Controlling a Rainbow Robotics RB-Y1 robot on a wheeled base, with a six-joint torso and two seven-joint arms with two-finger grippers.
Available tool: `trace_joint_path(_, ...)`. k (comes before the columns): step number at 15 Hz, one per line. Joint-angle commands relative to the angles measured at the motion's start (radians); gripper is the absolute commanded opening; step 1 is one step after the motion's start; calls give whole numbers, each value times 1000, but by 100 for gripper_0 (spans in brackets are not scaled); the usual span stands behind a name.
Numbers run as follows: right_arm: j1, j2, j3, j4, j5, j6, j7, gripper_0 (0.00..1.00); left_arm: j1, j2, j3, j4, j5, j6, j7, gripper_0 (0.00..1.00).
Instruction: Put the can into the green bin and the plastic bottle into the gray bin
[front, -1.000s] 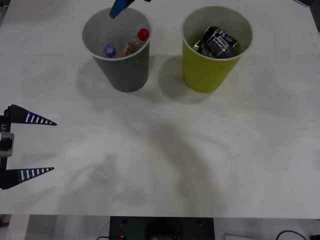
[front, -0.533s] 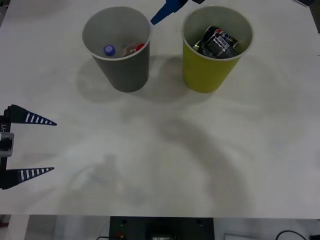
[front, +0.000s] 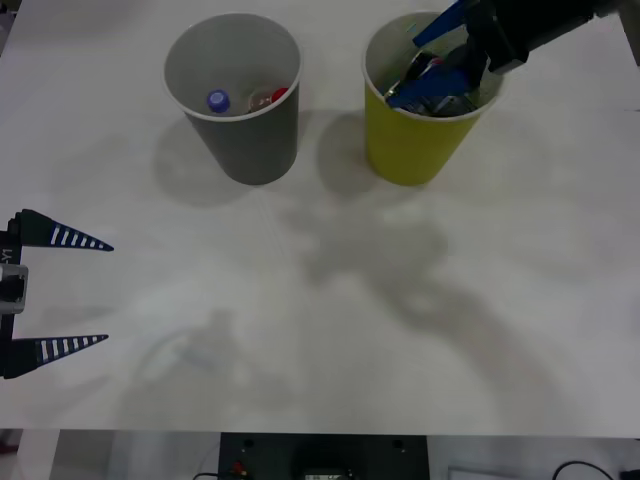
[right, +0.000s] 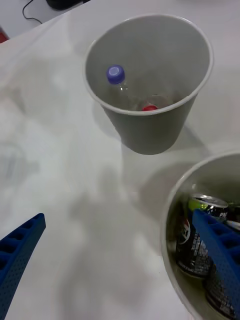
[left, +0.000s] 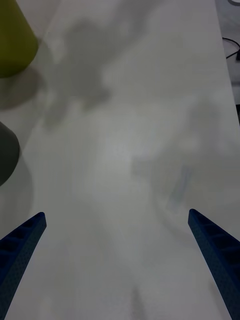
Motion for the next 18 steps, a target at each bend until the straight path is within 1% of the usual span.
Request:
trace_joint_path(1,169,-76,-117,-161,1,-1,24,100,0,0,0,0,0,0,0,98)
trace_joint_path(3,305,-118,-222,-261,1,-12,39,100,0,0,0,0,0,0,0,98)
trace_joint_path(6,521,-139,-417,-377,1,-63,87,100,0,0,0,0,0,0,0,98)
trace_joint_path(8,670,-139,-542,-415,-13,-95,176,100,0,0,0,0,0,0,0,98)
trace_joint_path(11,876,-134,-691,-457,-37,-95,312,100,0,0,0,0,0,0,0,98)
trace_joint_path(15,1060,-102,-799,-463,-63,-95,479,100,0,0,0,0,0,0,0,98)
trace_joint_path(18,1138,-56,-840,-445,-63,-98,590,100,0,0,0,0,0,0,0,98)
